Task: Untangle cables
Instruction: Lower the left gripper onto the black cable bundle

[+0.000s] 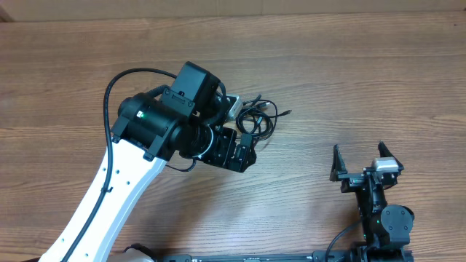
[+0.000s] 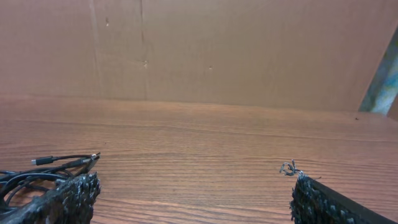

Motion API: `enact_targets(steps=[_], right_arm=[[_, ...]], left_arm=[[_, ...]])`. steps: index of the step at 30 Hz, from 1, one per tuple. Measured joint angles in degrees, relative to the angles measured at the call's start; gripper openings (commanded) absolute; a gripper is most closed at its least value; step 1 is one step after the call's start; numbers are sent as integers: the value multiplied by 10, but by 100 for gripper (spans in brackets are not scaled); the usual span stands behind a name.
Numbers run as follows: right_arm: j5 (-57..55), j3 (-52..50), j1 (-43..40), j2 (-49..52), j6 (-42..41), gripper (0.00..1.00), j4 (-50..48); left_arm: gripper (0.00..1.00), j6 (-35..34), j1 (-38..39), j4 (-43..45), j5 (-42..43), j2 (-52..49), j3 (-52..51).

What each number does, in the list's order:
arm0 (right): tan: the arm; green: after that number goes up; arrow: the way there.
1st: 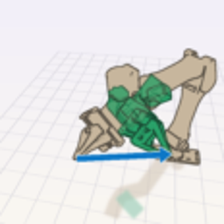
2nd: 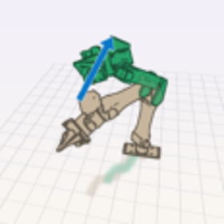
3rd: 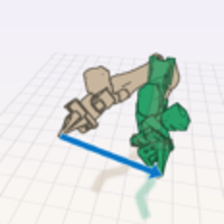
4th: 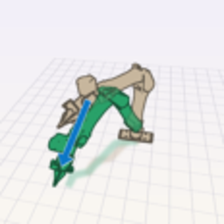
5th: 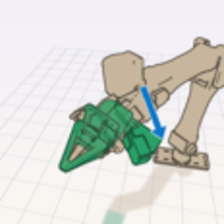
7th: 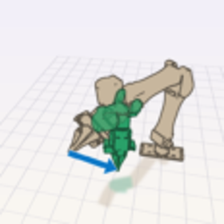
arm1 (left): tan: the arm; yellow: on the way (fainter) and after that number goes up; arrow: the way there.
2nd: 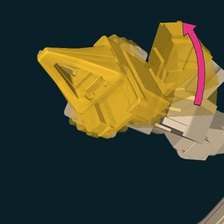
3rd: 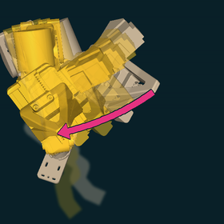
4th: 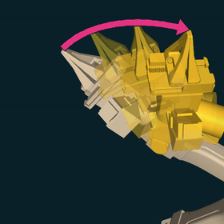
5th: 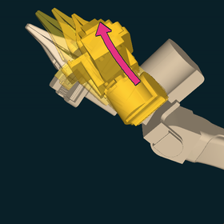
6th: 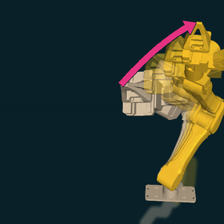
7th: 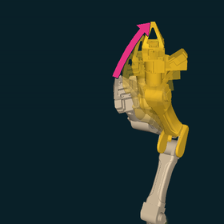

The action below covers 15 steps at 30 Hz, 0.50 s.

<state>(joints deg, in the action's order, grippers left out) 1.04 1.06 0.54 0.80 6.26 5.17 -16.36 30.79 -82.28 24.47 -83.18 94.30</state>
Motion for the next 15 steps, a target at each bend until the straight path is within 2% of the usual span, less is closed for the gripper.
enact_targets(steps=[15], right_arm=[[0, 0, 0, 0, 0, 100, 0]], left_arm=[[100, 10, 55, 26, 0, 0, 0]])
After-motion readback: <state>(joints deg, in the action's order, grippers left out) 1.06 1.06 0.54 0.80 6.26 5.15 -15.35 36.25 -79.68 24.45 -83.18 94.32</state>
